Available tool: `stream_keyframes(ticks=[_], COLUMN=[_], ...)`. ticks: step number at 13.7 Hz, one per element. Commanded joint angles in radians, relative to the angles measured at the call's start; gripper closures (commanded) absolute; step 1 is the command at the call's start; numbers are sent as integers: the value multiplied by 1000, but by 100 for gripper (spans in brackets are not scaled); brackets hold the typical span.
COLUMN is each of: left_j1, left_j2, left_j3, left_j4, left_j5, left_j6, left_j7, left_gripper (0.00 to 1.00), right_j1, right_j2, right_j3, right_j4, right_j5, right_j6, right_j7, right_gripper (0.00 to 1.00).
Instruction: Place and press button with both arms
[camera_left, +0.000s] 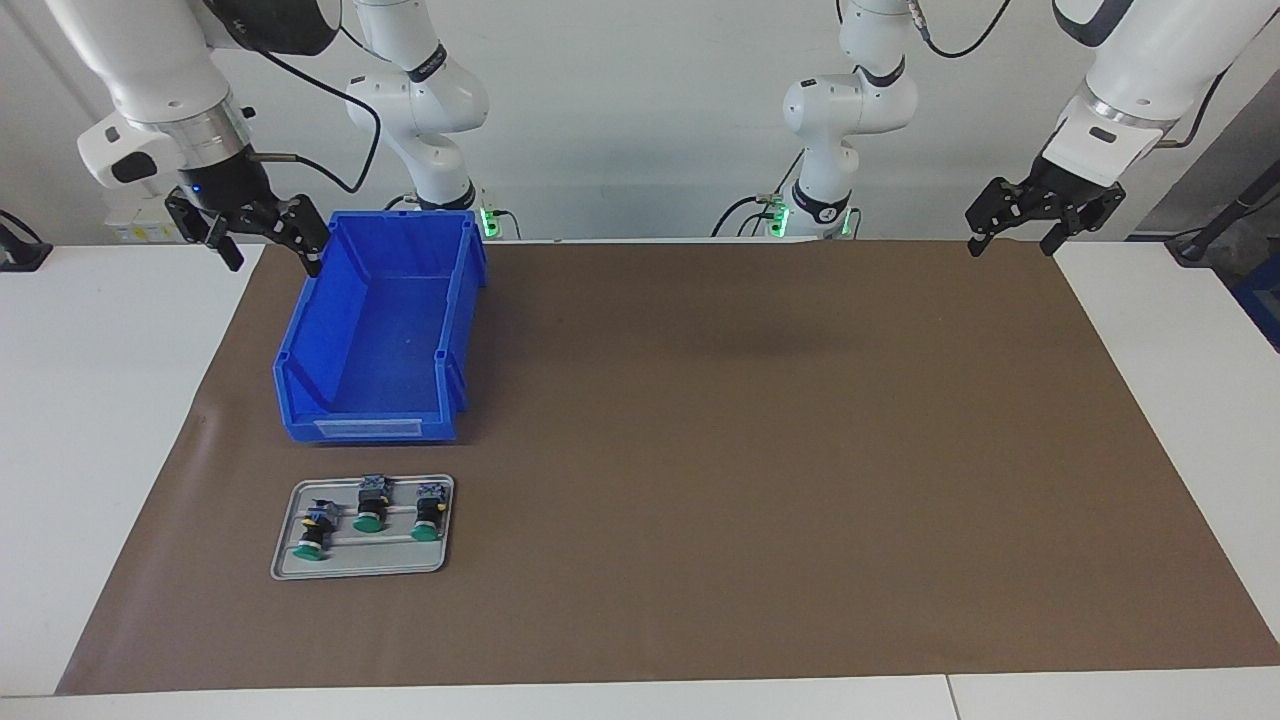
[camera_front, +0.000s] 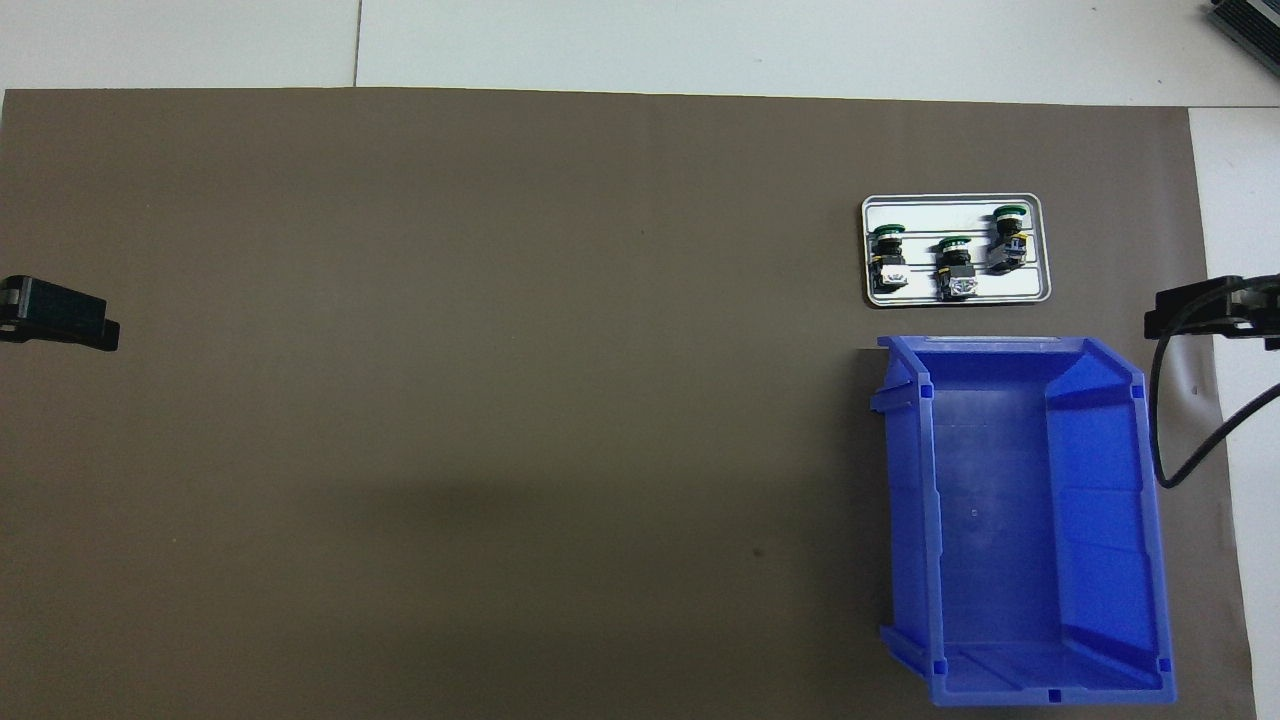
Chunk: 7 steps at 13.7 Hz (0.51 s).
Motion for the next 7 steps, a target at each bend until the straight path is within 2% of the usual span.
stream_keyframes(ticks=[1, 3, 5, 7], left_j1=[12, 12, 12, 12], left_j2=[-15, -15, -15, -15], left_j3=[-10, -10, -10, -10], left_j4=[-19, -19, -19, -19], left_j5=[15, 15, 15, 15], left_j6=[-6, -6, -7, -6], left_j7=[-5, -5, -5, -5], left_gripper=[0, 0, 0, 0], right_j1=[-16, -17, -20, -23], right_j2=[56, 105, 200, 272], right_j3=[9, 9, 9, 9], right_j4=[40, 51, 124, 146], right_j5=[0, -2, 0, 7], right_j6=[39, 100, 139, 204], right_j7=[-17, -17, -18, -24], right_gripper=[0, 0, 0, 0])
